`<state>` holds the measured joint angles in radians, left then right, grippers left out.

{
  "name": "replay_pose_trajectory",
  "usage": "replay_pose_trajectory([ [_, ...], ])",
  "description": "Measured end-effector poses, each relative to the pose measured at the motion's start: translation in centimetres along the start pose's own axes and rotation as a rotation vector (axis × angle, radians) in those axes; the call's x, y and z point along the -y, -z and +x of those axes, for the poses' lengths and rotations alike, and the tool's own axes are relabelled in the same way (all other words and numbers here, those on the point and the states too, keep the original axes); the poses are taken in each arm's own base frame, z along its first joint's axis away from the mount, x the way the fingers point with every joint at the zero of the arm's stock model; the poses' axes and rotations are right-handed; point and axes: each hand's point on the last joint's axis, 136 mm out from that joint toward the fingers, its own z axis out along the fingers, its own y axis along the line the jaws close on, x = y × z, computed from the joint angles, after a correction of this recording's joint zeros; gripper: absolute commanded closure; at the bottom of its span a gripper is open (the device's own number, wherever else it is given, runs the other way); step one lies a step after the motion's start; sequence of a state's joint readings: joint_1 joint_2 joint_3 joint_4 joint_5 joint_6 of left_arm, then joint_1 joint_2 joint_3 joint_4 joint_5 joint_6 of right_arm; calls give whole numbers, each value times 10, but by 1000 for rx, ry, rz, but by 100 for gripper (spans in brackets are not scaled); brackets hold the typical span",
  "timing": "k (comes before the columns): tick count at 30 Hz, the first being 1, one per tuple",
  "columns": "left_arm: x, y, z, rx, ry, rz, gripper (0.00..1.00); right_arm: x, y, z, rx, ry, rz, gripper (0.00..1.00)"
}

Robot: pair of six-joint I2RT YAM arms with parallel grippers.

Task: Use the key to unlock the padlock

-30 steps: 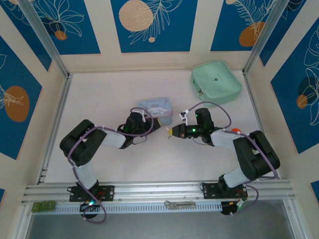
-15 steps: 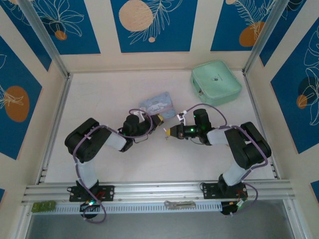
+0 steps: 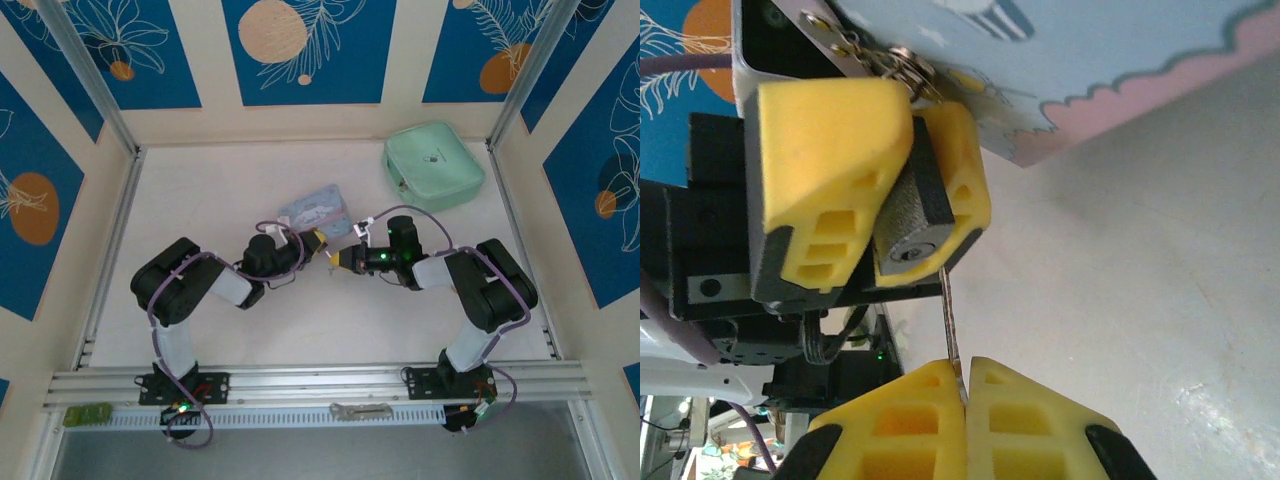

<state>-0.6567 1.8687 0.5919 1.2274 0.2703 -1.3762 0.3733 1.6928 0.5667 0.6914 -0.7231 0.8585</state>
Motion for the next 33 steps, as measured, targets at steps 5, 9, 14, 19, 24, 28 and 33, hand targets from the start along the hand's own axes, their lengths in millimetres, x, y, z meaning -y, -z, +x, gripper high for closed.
replay_pose_trajectory([
  [5,1,0,0,1,2,5,100,-4,0,-3,7,8,-14,100],
  [9,1,0,0,1,1,7,100,-7,-1,-1,-2,15,-23,100],
  [14,-2,-1,2,-2,2,4,100,-7,-2,2,-7,16,-25,100],
  [19,-3,-2,4,-6,2,4,100,-7,-2,2,-6,14,-25,100],
  [24,-2,-2,4,-5,1,9,100,-7,-2,2,-5,8,-26,100],
  [28,1,-2,5,-3,-3,18,100,-7,-2,1,1,3,-25,100],
  [33,2,-2,6,2,-5,21,100,-8,-2,-2,10,-4,-22,100],
])
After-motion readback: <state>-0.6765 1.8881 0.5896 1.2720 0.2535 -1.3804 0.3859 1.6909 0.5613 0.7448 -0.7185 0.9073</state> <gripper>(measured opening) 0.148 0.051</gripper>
